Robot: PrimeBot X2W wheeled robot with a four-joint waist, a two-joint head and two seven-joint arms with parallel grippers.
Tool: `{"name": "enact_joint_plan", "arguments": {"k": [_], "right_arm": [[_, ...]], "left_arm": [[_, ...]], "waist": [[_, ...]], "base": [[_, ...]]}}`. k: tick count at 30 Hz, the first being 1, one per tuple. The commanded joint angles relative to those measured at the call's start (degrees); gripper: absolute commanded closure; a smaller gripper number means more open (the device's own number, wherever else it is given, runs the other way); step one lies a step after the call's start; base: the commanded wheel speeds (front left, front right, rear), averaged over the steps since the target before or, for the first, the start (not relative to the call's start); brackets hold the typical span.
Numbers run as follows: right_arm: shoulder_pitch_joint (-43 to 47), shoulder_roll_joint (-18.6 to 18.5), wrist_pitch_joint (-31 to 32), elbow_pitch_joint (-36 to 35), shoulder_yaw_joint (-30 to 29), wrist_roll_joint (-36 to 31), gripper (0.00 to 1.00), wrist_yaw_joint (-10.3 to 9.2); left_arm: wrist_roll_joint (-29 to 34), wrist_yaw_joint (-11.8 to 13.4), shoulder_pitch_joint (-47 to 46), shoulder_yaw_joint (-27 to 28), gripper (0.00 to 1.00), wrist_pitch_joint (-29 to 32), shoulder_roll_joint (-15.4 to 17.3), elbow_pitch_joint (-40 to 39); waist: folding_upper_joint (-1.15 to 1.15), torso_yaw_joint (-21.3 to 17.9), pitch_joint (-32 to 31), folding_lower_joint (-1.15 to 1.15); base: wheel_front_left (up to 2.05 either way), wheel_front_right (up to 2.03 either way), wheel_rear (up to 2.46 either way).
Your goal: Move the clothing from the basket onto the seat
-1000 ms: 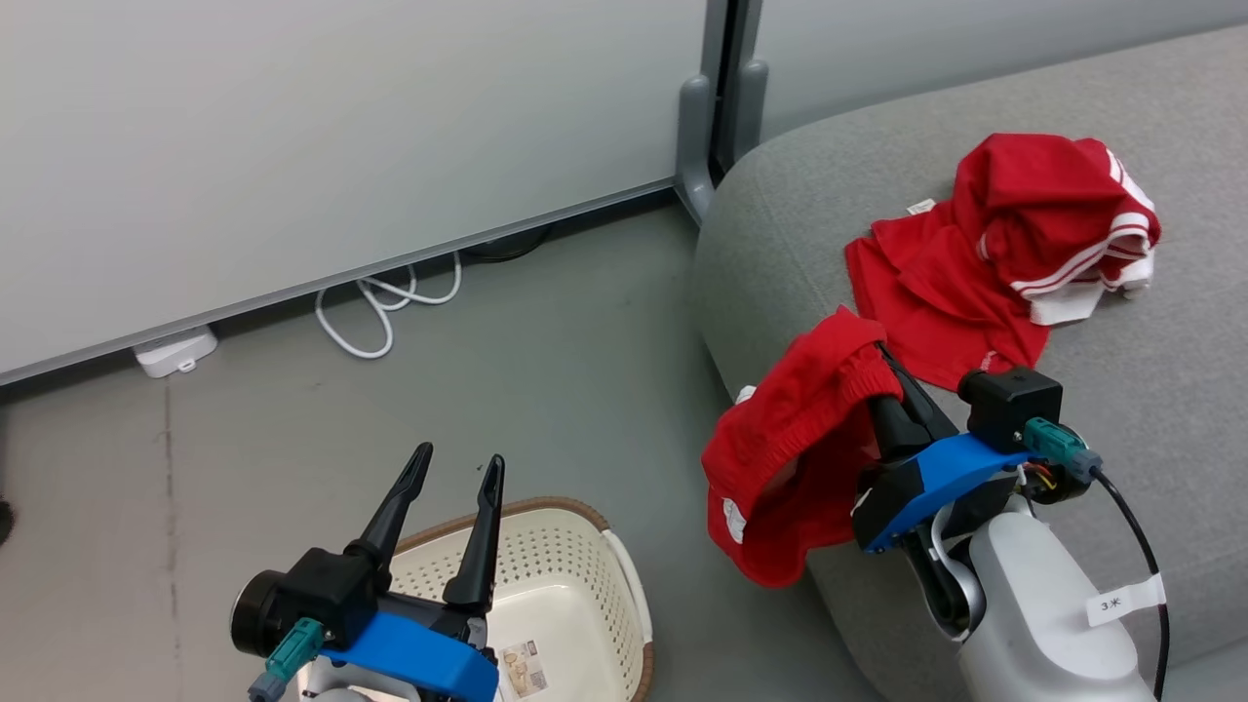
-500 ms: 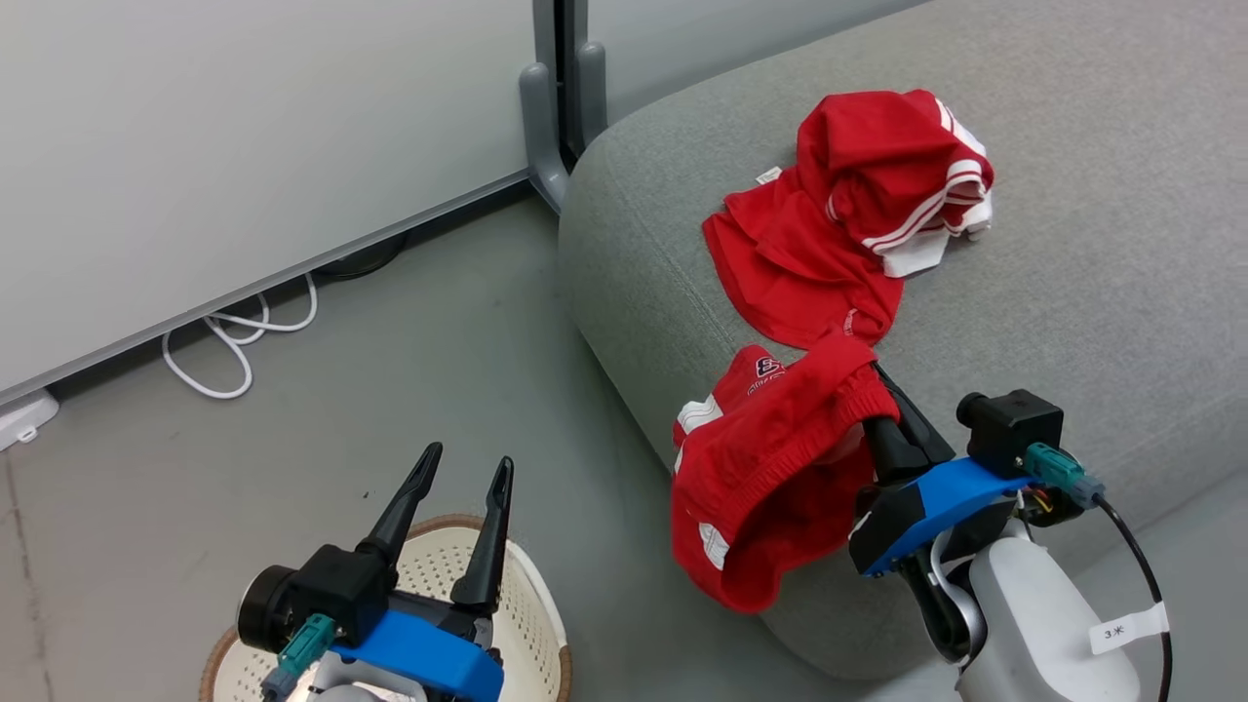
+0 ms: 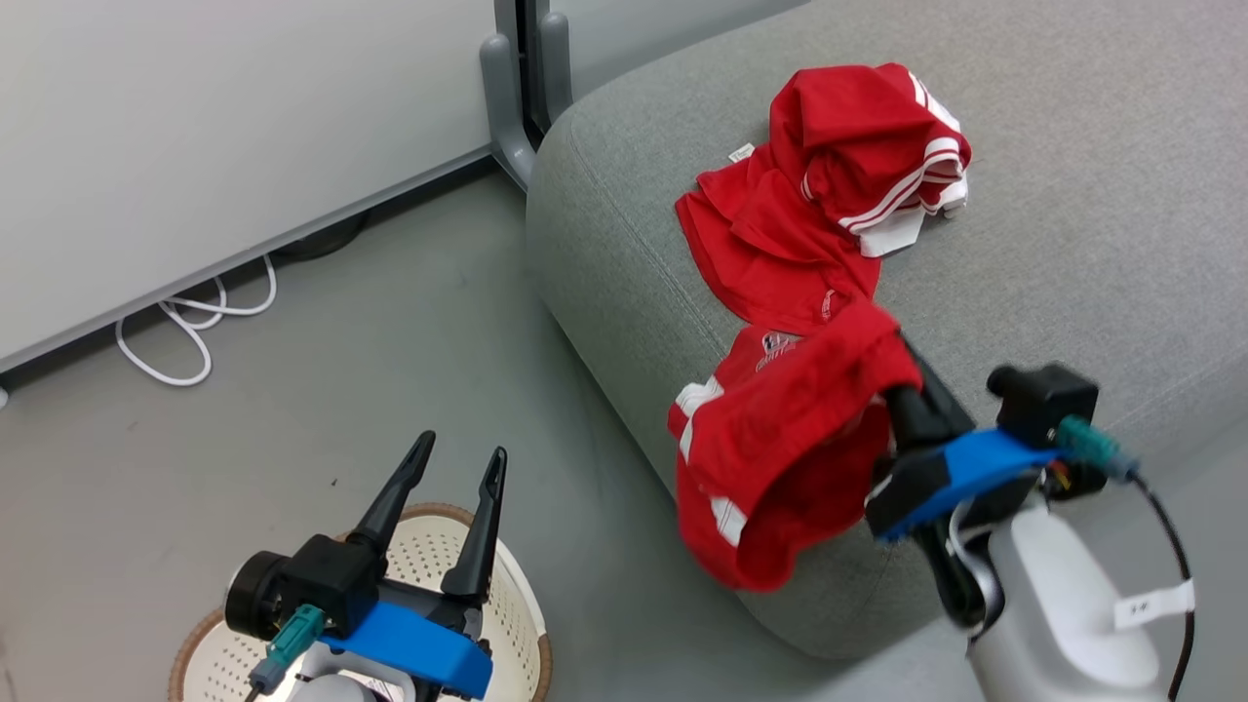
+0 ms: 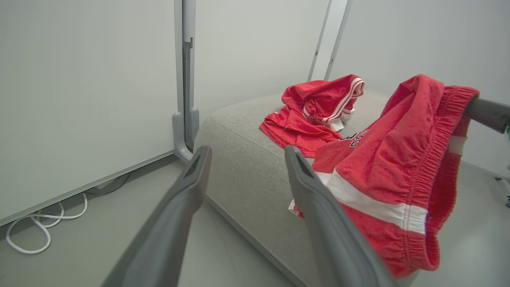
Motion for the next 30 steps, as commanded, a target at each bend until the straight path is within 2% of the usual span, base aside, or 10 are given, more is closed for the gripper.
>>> {"name": "enact_joint_plan", "arguments": {"k": [1,5,10,17,24,27,30], "right_arm": [[-2.06,-0.01,0.06,-0.62,-0.5,0.34,1.0,0.03],[-7.15,-0.01,0.84,-0.87,-2.83,2.12,1.0,0.03],[-16.16,0.01,2.47,-1.54,-8.07,0.92,1.0,0.03],[-31.47,-0.01,7.57,-3.26,-21.07,-3.95,1.0,0.03],[-45.89,-3.53,11.55,-1.99,-36.68,-5.77,1.0,0.05],[-47.94,-6.2,11.91,-0.1,-40.69,-8.19,1.0,0.03],[-48.27,-7.08,11.51,2.52,-42.89,-10.47,1.0,0.04]], "left_arm": [[0.08,-0.43,-0.94,0.31,0.0,-0.27,0.51,-0.41],[0.6,-0.43,-1.82,0.24,0.0,-0.27,1.63,-1.49],[1.5,-0.43,-3.84,-0.08,0.0,-0.27,3.38,-3.64],[2.77,-0.43,-6.53,0.55,0.0,-0.26,6.45,-8.1],[4.14,-0.43,-11.12,-0.69,0.0,1.98,8.91,-14.06],[4.49,-0.43,-13.29,-1.63,0.0,2.92,9.7,-16.38],[4.68,-0.4,-14.79,-1.31,0.0,3.26,10.3,-17.91]], "waist": [[0.0,-0.15,0.6,0.0],[0.0,-0.04,2.89,0.0],[0.0,0.73,7.64,0.0],[0.0,0.53,16.13,0.0],[0.0,1.92,25.11,0.0],[0.0,3.13,28.12,0.0],[0.0,4.15,30.4,0.0]], "base": [[0.0,0.0,0.0],[0.0,0.0,0.0],[0.0,0.0,0.0],[0.0,0.0,0.0],[0.0,0.0,0.0],[0.0,0.0,0.0],[0.0,0.0,0.0]]}}
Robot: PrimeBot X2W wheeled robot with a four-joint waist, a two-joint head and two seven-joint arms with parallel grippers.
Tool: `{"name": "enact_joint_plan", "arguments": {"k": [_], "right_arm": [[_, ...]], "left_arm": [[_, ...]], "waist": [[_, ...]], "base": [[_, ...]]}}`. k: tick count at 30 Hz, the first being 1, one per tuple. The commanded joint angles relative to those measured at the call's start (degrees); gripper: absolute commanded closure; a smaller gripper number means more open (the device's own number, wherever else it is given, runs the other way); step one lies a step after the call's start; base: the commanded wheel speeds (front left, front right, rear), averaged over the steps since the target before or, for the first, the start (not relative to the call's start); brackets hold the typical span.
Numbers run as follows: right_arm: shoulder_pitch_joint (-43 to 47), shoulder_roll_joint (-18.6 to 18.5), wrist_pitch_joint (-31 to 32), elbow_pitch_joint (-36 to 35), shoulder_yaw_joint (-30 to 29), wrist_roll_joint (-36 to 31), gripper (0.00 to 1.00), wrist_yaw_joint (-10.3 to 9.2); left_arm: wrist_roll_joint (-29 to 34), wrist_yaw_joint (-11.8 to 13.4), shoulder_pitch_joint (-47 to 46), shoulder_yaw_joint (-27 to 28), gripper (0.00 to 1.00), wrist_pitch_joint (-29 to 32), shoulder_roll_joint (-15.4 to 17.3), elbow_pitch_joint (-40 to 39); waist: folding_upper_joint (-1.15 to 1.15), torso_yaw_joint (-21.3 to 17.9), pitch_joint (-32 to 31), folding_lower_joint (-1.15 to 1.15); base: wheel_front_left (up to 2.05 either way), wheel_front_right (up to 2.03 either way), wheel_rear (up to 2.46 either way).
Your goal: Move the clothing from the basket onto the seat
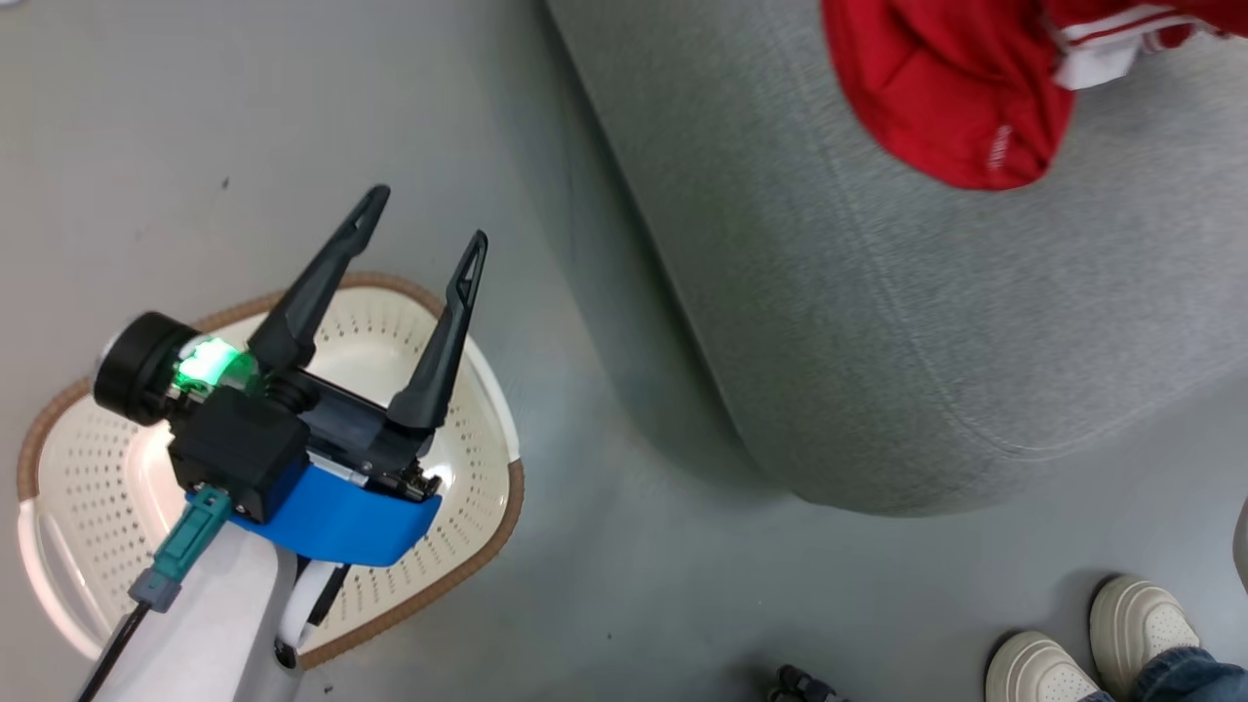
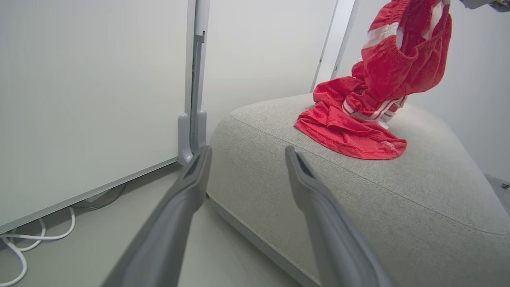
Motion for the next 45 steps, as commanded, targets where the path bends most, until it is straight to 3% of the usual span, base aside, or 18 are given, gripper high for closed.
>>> {"name": "enact_joint_plan", "arguments": {"k": [1,12,13,14,15,26,36,45], "right_arm": [[-0.05,0.15,-0.54,1.33,-0.75,-0.74,1.0,0.05],[5.94,-0.98,-5.63,14.96,-4.82,-10.54,1.0,0.04],[5.89,-1.16,-6.32,15.55,-5.09,-10.98,0.72,0.04],[5.99,-1.57,-7.06,15.98,-5.28,-11.56,0.33,0.04],[6.06,-1.79,-7.61,16.6,-5.38,-12.03,0.0,0.04],[8.04,-3.11,-10.73,21.54,-3.45,-14.54,0.0,0.04],[15.01,-1.06,-12.8,25.57,2.53,-12.35,0.0,0.04],[24.76,1.51,-14.65,21.66,8.99,-7.62,0.0,0.04]], "left_arm": [[0.26,-0.39,-1.02,0.14,0.0,0.22,0.57,-0.75],[-0.22,0.04,-2.5,-1.02,0.0,-0.05,0.13,-0.71],[-0.22,0.26,-2.52,-1.04,0.0,-0.25,0.0,-0.55],[-0.46,0.44,-2.48,-0.93,0.0,-0.52,-0.2,-0.38],[-0.56,0.57,-2.37,-0.93,0.0,-0.75,-0.33,-0.19],[-1.97,0.95,-1.07,-1.44,0.0,-2.82,-3.11,4.65],[-3.6,0.89,2.46,0.41,0.0,-3.38,-6.71,8.87],[-3.9,1.25,8.7,5.98,0.0,-3.4,-10.19,11.98]], "waist": [[0.0,1.97,3.29,-0.02],[0.0,6.94,5.06,-0.02],[0.0,7.36,4.91,-0.02],[0.0,7.75,4.73,-0.02],[0.0,8.11,4.51,-0.02],[0.0,9.69,-1.31,-0.02],[0.0,10.57,-11.04,-0.02],[0.0,12.95,-20.34,-0.02]], "base": [[0.0,0.0,0.0],[0.0,0.0,0.0],[0.0,0.0,0.0],[0.0,0.0,0.0],[0.0,0.0,0.0],[0.0,0.0,0.0],[0.0,0.0,0.0],[0.0,0.0,0.0]]}}
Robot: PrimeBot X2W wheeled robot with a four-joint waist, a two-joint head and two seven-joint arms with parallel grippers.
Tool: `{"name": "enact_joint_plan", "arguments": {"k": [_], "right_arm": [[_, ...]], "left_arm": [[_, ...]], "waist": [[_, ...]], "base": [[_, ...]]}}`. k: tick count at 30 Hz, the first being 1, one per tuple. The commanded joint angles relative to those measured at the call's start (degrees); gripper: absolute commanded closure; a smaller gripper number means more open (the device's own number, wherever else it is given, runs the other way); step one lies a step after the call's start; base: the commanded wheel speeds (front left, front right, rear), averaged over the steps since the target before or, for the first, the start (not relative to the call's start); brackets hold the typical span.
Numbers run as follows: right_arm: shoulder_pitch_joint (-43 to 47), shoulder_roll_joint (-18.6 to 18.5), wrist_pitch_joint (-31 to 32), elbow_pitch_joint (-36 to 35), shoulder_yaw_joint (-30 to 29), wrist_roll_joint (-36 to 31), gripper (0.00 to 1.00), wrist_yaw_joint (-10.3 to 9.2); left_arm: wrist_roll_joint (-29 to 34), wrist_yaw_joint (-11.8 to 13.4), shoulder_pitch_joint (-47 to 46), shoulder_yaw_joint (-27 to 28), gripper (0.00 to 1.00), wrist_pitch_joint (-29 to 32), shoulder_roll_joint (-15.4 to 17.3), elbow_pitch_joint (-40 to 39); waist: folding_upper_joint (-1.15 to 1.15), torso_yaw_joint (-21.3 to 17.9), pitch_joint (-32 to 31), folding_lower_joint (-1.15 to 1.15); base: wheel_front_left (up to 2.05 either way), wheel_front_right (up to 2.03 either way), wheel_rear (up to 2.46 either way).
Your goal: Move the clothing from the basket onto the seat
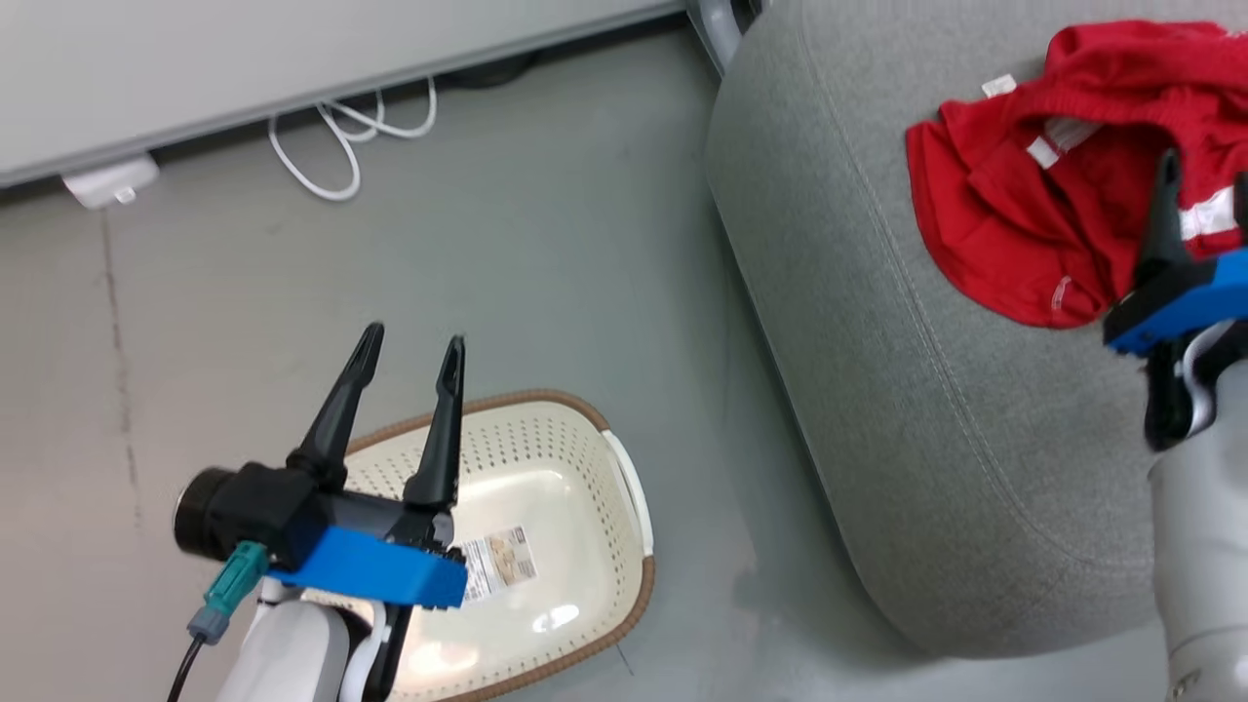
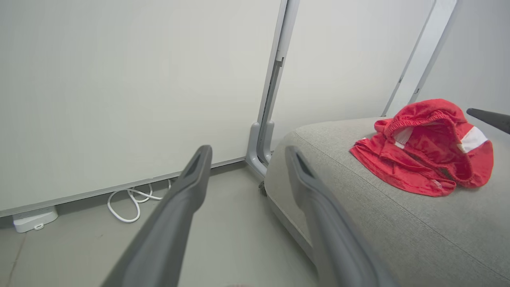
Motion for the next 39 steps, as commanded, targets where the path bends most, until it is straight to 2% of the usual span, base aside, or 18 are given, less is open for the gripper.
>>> {"name": "enact_joint_plan", "arguments": {"k": [1,12,22,29,39], "right_arm": [[2.41,0.43,-0.25,-0.77,0.57,0.56,0.0,0.03],[20.43,3.64,-0.22,-17.21,6.6,3.18,0.0,0.03],[33.35,6.04,4.33,-32.58,10.23,5.14,0.0,0.03],[39.66,5.98,4.48,-37.48,16.47,9.18,0.0,0.03],[45.46,6.0,4.97,-39.73,20.0,11.07,0.0,0.03]], "left_arm": [[0.13,0.29,1.17,0.82,0.0,-0.27,-0.12,0.44],[0.96,0.11,7.39,7.04,0.0,-0.27,-3.54,3.32],[1.36,-0.77,10.01,9.41,0.0,-0.27,-4.92,6.06],[1.03,-1.03,10.32,10.74,0.0,-0.28,-4.83,8.9],[0.19,-1.42,10.12,11.58,0.0,-0.28,-4.27,13.13]], "waist": [[0.0,1.69,-3.43,0.02],[0.0,6.89,-10.98,0.02],[0.0,11.91,-14.48,0.02],[0.0,14.49,-16.04,0.02],[0.0,17.21,-18.08,0.02]], "base": [[0.0,0.0,0.0],[0.0,0.0,0.0],[0.0,0.0,0.0],[0.0,0.0,0.0],[0.0,0.0,0.0]]}}
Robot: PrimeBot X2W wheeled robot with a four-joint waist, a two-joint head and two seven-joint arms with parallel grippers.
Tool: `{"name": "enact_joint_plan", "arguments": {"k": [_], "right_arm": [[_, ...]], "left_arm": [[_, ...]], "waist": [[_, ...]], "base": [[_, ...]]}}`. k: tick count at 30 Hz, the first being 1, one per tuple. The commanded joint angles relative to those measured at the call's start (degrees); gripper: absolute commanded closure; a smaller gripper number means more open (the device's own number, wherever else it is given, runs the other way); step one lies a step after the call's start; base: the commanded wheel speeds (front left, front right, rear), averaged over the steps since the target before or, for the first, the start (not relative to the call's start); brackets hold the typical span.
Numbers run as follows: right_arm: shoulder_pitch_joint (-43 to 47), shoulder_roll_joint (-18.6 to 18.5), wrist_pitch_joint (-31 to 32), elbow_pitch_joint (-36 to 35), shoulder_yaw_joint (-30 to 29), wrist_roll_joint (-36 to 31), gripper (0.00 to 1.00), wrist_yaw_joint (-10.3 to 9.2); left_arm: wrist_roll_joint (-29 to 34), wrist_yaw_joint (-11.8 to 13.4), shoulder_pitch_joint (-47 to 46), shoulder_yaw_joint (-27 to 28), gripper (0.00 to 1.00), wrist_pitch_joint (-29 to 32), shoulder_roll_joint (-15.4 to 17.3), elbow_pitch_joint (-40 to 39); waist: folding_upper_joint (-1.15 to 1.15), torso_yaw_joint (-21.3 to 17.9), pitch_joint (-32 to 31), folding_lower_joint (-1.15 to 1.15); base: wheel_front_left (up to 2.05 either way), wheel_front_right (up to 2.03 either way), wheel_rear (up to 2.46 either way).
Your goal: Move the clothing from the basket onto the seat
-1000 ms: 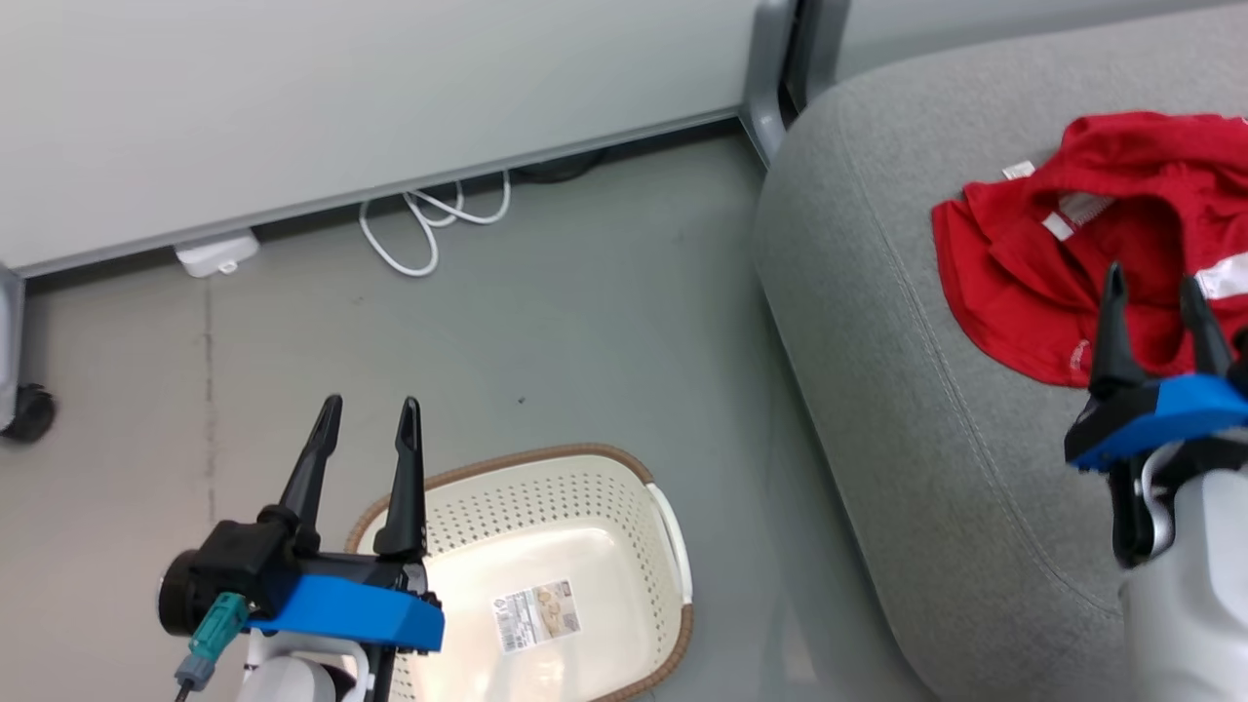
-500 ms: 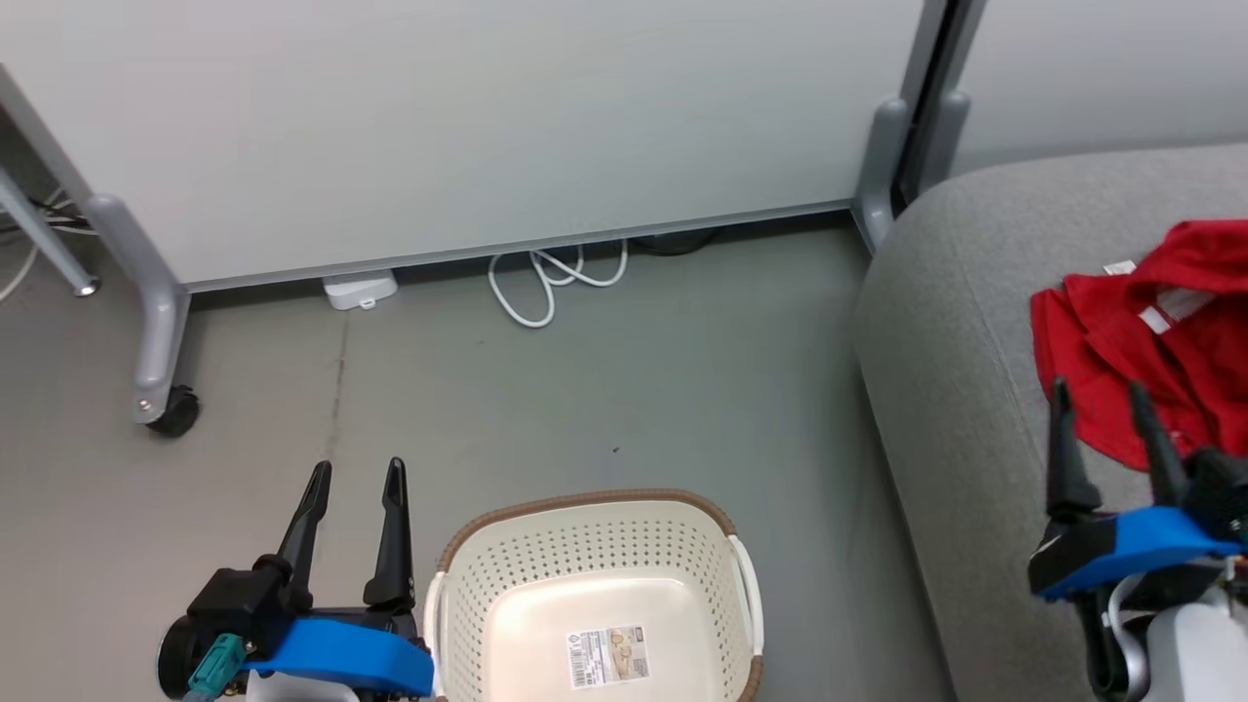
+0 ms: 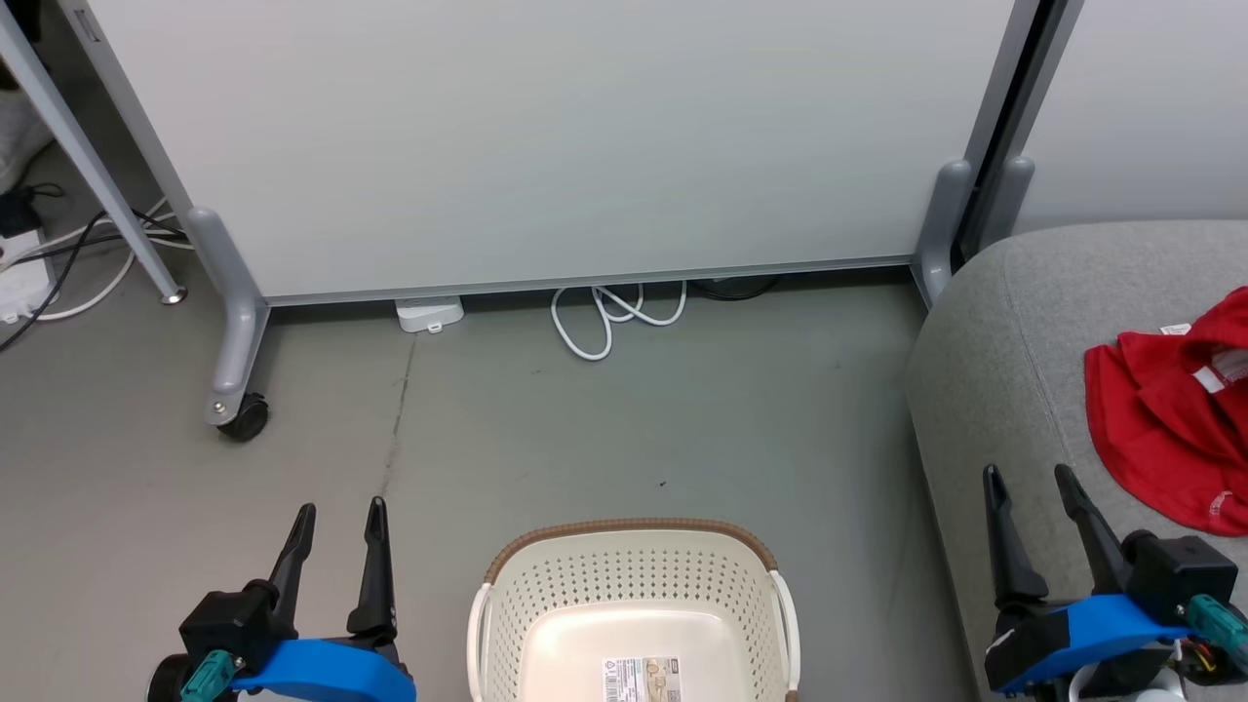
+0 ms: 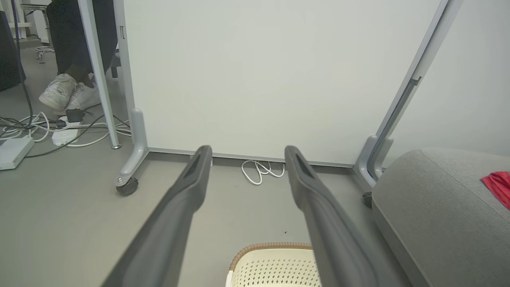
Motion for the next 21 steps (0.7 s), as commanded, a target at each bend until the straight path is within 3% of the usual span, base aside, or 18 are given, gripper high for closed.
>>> {"name": "enact_joint_plan", "arguments": {"k": [1,21], "right_arm": [[1.28,0.0,0.13,-0.55,0.16,0.38,0.0,0.03],[2.35,0.01,0.98,-2.32,1.74,1.38,0.0,0.03]], "left_arm": [[-0.2,-0.43,-0.01,0.22,0.0,-0.27,0.27,0.39],[-0.8,-0.51,-0.94,1.04,0.0,-0.27,-0.16,2.69]], "waist": [[0.0,0.35,-0.32,0.0],[0.0,-0.54,0.02,0.0]], "base": [[0.0,0.0,0.0],[0.0,0.0,0.0]]}}
